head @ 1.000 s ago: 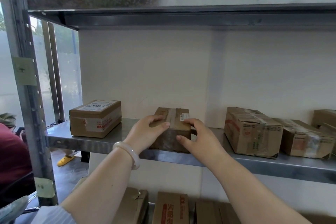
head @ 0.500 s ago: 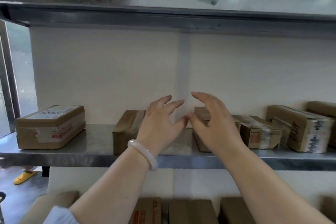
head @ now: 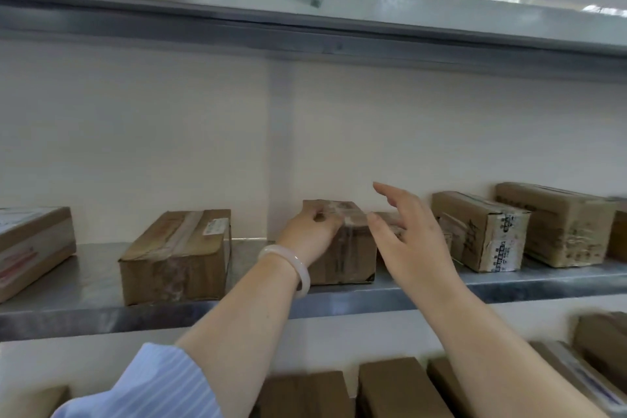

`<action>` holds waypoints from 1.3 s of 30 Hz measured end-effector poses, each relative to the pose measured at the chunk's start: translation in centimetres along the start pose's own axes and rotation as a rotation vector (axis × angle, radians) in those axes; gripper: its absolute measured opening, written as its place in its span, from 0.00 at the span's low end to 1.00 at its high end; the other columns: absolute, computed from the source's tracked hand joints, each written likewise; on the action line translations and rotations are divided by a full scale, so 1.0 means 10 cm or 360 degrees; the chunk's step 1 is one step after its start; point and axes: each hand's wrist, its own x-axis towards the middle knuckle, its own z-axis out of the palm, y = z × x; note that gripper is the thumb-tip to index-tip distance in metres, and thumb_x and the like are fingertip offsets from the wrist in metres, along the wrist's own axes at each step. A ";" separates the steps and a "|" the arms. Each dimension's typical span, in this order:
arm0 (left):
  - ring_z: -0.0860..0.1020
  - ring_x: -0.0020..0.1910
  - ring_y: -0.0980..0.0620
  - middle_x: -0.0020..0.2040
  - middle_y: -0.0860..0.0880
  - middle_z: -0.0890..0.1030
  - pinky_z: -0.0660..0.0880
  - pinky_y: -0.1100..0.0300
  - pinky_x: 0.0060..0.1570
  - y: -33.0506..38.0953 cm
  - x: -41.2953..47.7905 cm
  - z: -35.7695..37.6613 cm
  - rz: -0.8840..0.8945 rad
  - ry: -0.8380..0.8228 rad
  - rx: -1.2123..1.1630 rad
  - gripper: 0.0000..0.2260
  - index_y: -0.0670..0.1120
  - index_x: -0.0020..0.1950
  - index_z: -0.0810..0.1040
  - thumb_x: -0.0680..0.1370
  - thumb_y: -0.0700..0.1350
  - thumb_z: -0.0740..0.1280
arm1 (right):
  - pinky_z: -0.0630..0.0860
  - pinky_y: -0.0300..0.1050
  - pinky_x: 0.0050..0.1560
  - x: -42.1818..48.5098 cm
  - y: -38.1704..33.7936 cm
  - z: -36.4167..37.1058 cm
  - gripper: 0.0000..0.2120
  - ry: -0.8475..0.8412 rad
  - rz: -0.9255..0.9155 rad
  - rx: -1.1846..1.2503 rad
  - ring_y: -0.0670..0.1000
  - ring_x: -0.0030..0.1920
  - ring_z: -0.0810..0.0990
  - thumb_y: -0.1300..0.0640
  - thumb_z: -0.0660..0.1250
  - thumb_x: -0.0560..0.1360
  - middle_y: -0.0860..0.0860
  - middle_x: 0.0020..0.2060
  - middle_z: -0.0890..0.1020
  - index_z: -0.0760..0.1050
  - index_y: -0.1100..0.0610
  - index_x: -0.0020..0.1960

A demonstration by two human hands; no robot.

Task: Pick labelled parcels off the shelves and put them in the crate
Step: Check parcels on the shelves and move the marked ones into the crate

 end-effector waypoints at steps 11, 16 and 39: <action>0.71 0.68 0.59 0.67 0.56 0.75 0.67 0.60 0.69 -0.18 -0.43 0.12 0.0425 0.0448 -0.0291 0.23 0.52 0.70 0.74 0.76 0.52 0.72 | 0.67 0.41 0.65 -0.02 0.23 -0.01 0.20 -0.0057 0.0116 0.0019 0.35 0.62 0.67 0.49 0.63 0.79 0.38 0.64 0.70 0.67 0.39 0.70; 0.68 0.71 0.58 0.70 0.54 0.73 0.66 0.58 0.71 -0.27 -0.53 0.12 0.0480 0.0634 -0.0312 0.23 0.54 0.71 0.73 0.76 0.53 0.71 | 0.66 0.48 0.70 -0.02 0.28 0.03 0.23 -0.0114 0.0231 0.0052 0.42 0.68 0.66 0.46 0.63 0.79 0.43 0.68 0.69 0.65 0.42 0.73; 0.71 0.62 0.60 0.67 0.51 0.72 0.66 0.79 0.57 -0.12 -0.69 -0.19 0.0446 0.0540 -0.0237 0.22 0.48 0.71 0.73 0.78 0.50 0.69 | 0.79 0.45 0.58 -0.10 0.05 0.17 0.30 -0.0033 0.0396 0.0951 0.42 0.58 0.79 0.52 0.74 0.72 0.41 0.58 0.79 0.67 0.45 0.70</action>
